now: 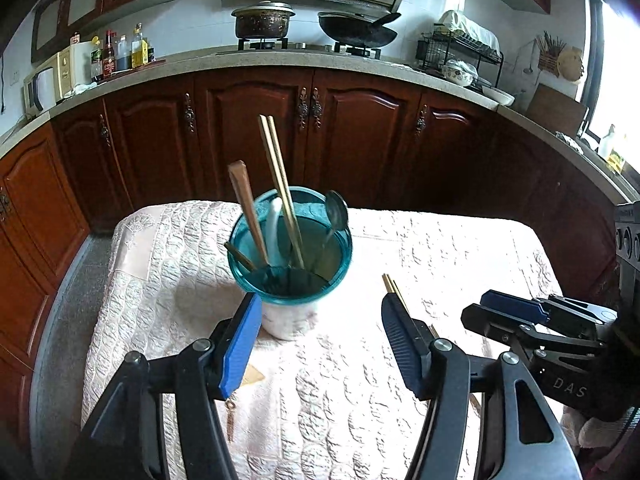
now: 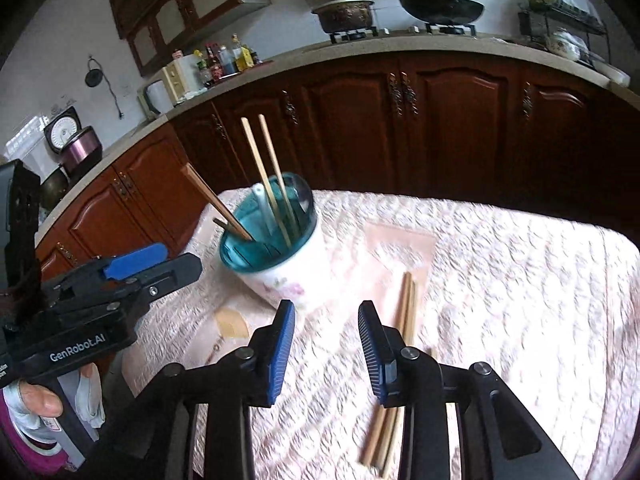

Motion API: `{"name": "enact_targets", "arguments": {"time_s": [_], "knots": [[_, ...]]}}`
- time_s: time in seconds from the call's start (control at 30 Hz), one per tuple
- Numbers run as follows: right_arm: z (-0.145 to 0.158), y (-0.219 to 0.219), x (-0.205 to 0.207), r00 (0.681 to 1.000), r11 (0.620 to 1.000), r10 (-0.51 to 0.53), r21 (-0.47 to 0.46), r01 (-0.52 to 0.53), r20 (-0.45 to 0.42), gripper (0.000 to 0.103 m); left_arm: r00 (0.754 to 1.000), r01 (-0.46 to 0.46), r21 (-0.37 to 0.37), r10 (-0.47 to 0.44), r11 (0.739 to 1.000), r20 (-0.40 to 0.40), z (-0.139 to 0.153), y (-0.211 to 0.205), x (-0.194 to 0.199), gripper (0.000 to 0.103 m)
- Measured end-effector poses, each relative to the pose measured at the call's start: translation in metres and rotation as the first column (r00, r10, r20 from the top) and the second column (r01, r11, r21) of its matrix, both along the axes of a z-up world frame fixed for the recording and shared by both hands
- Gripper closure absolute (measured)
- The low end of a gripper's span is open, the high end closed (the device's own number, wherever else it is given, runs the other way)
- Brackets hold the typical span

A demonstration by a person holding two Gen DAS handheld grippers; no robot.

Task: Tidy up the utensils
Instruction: 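Move both tools to the remaining loose wooden chopsticks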

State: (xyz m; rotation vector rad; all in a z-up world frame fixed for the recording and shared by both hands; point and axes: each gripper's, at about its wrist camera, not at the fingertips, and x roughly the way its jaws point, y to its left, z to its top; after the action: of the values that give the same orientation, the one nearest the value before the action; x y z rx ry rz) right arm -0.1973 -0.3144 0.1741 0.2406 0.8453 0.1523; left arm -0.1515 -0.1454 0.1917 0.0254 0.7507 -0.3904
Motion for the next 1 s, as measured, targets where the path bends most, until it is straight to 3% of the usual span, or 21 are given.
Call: {"name": "enact_targets", "arguments": {"time_s": [0.27,0.4,0.53,0.67,0.83,1.0], "knots": [[-0.001,-0.015,-0.019,0.999,0.999,-0.052,-0.01,0.052,-0.006,0.065,1.0,0.017,-0.001,-0.017,1.0,-0.006,-0.004,-0.011,-0.019,0.037],[-0.003,-0.02,-0.026,0.998,0.997,-0.069,-0.022,0.069,-0.005,0.055,1.0,0.022,-0.003,-0.022,1.0,-0.01,-0.004,-0.014,-0.022,0.033],[-0.011,-0.03,-0.029,0.995,0.995,-0.092,-0.043,0.09,-0.029,0.055,0.999,0.033,-0.022,-0.034,0.999,-0.029,-0.007,-0.014,-0.021,0.03],[-0.04,-0.047,-0.024,0.988,0.992,-0.12,-0.054,0.115,-0.102,0.055,0.997,0.05,-0.032,-0.051,0.998,-0.054,-0.017,-0.016,-0.017,0.03],[-0.089,-0.058,-0.012,0.97,0.993,-0.116,-0.059,0.106,-0.215,0.064,0.992,0.076,-0.038,-0.079,0.996,-0.102,-0.032,-0.024,-0.011,0.03],[-0.114,-0.056,0.0,0.965,0.997,-0.076,-0.024,0.073,-0.252,0.068,0.985,0.095,-0.021,-0.097,0.995,-0.143,-0.049,-0.037,-0.005,0.03]]}}
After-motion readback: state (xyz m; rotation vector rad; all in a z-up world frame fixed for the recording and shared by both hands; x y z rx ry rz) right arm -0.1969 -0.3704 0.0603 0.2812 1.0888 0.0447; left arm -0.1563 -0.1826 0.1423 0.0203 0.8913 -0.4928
